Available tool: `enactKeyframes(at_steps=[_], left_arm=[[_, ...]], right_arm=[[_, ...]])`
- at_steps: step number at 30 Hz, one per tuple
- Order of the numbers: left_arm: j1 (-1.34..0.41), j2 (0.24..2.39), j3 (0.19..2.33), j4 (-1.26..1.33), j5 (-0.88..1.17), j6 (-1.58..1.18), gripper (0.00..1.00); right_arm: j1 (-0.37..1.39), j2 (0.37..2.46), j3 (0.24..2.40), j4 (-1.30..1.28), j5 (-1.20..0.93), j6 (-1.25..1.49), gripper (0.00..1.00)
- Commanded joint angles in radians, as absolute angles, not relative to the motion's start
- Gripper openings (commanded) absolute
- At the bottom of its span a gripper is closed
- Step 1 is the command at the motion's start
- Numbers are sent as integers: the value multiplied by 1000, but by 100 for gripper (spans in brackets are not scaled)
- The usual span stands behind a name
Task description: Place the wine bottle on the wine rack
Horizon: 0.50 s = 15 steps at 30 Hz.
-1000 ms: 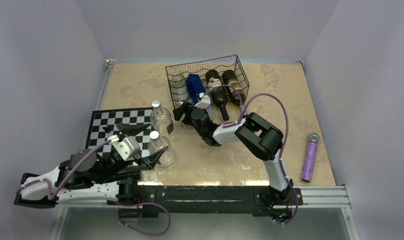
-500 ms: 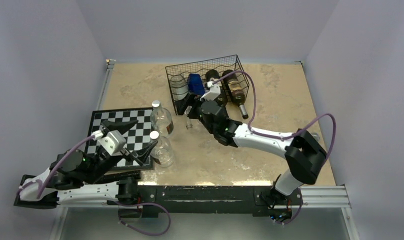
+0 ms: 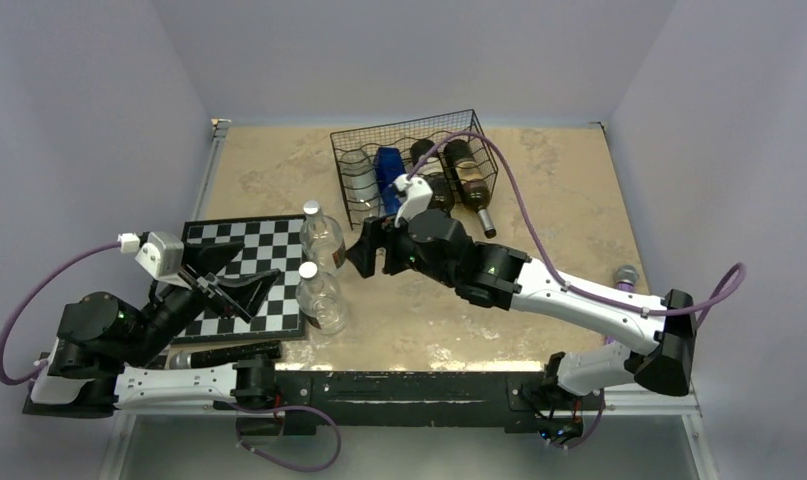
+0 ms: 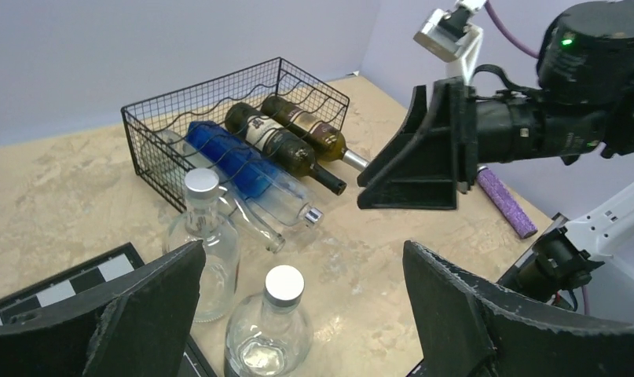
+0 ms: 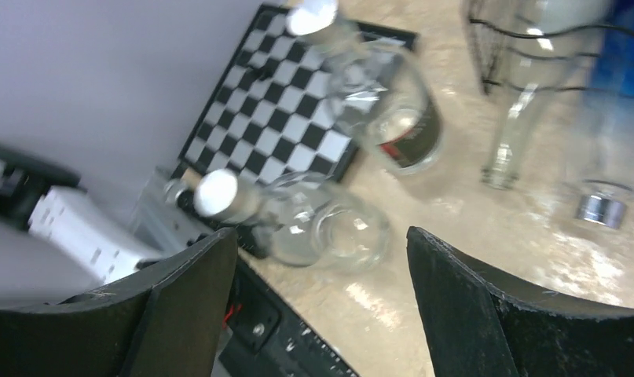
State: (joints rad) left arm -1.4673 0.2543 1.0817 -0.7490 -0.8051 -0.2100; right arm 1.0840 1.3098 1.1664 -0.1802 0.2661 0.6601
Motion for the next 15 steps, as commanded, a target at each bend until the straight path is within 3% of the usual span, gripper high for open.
enactKeyframes(at_steps=[1, 8, 15], left_arm=[[-1470, 240, 1113, -885, -817, -345, 99], [-1469, 220, 1123, -955, -792, -430, 99], [-1469, 167, 1115, -1059, -857, -527, 99]], right_arm=[[1214, 1390, 1355, -348, 264, 538, 83], [1365, 1659, 1654, -550, 510, 536, 83], [1390, 1847, 1876, -752, 585, 615, 80]])
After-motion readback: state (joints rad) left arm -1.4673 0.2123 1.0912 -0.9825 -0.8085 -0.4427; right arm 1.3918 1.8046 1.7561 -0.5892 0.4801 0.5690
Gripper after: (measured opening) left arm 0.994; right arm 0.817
